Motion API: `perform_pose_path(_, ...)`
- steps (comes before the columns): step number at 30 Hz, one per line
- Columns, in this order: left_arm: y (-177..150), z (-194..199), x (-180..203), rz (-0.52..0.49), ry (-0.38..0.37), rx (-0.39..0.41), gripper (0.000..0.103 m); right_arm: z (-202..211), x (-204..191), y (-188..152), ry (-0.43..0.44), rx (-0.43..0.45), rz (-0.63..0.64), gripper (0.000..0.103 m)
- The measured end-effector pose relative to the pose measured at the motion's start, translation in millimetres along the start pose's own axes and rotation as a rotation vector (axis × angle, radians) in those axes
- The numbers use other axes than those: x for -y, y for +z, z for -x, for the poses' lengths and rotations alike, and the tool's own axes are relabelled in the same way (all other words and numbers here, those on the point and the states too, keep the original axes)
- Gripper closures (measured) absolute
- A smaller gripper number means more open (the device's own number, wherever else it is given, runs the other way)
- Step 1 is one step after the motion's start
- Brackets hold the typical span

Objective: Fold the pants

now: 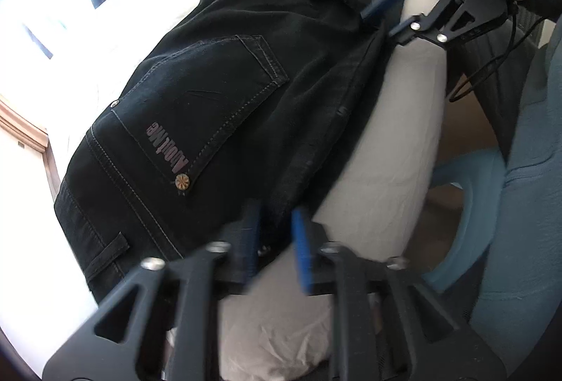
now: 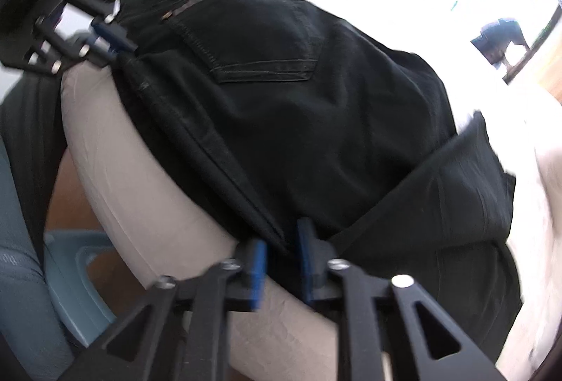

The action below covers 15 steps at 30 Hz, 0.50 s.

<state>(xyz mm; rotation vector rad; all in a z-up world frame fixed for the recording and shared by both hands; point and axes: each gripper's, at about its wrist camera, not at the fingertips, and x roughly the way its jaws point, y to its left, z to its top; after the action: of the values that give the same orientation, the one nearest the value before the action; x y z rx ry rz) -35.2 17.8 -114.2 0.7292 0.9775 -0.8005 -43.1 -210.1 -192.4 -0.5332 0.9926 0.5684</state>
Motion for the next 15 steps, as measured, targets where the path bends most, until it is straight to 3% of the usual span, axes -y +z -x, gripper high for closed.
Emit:
perform_pose_path(1, -0.2, 5.7, -0.7, 0.003, -0.018, -0.005, 0.024, 4.9, 4.2, -0.9, 0.015, 0.015, -0.023, 0.049)
perform_pose_path(2, -0.7, 10.6, -0.9, 0.004, -0.035, 0.002, 0.015, 10.4, 7.5, -1.9, 0.034, 0.03, -0.038, 0.045)
perform_pose_path(4, -1.6, 24.8, -3.8, 0.017, -0.075, 0.019, 0.015, 22.8, 13.2, -3.0, 0.068, 0.064, -0.061, 0.043)
perform_pose_path(6, -0.4, 33.2, -9.0, 0.034, -0.064, 0.015, 0.015, 29.8, 20.7, -1.9, 0.057, 0.082, -0.089, 0.043)
perform_pose_path(10, 19.1, 52.9, -29.9, 0.143, -0.081, 0.115, 0.015, 36.4, 31.9, 9.0, 0.064, 0.129, -0.158, 0.043)
perform_pose_path(15, 54.1, 36.5, -34.7, 0.226, -0.044, 0.191, 0.015, 22.0, 24.9, 23.6, 0.095, 0.143, -0.179, 0.044)
